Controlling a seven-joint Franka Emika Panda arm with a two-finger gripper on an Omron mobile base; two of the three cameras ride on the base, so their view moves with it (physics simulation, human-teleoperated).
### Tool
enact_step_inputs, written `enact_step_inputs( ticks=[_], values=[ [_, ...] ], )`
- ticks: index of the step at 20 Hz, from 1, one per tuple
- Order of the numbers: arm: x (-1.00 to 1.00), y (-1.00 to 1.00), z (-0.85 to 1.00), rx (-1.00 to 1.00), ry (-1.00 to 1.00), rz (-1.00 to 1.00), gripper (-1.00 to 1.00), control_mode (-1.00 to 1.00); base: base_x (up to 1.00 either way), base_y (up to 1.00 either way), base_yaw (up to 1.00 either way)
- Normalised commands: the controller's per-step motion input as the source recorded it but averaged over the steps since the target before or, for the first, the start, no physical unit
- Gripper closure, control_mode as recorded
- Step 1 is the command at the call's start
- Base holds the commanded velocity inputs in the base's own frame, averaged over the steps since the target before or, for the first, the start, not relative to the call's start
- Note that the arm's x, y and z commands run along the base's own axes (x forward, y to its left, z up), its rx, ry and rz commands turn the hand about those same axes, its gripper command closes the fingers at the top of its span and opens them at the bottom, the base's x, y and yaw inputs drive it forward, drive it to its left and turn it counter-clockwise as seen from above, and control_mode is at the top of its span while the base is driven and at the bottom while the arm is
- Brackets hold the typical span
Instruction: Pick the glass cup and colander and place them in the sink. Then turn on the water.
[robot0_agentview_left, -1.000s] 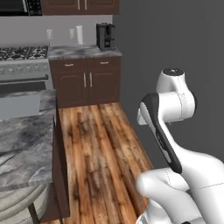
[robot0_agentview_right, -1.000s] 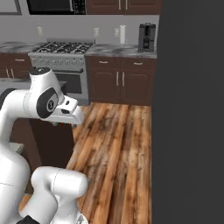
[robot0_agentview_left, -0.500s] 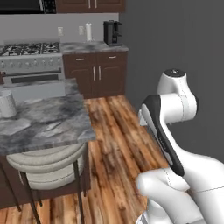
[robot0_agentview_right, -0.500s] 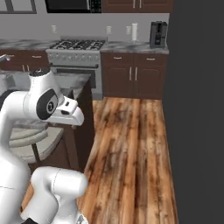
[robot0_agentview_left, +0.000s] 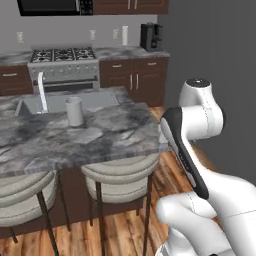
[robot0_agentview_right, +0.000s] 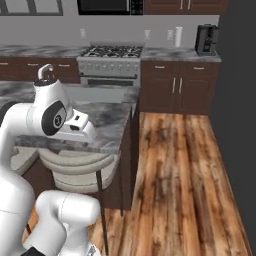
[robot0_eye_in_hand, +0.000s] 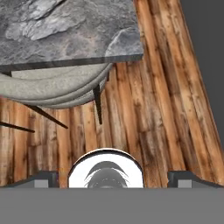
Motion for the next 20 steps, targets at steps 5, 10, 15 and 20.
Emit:
enact_step_inputs(
  ticks=[5, 10, 15, 20],
  values=[
    [0.00, 0.00, 0.00, 0.00, 0.00, 0.00, -1.00, 1.00, 0.08, 1.00, 0.01],
    [0.00, 0.00, 0.00, 0.00, 0.00, 0.00, -1.00, 1.00, 0.34, 0.96, 0.04],
    [0.00, 0.00, 0.00, 0.00, 0.00, 0.00, -1.00, 1.00, 0.94, 0.54, 0.07],
    [0.00, 0.00, 0.00, 0.00, 0.00, 0.00, -1.00, 1.00, 1.00, -0.33, 0.02]
  ],
)
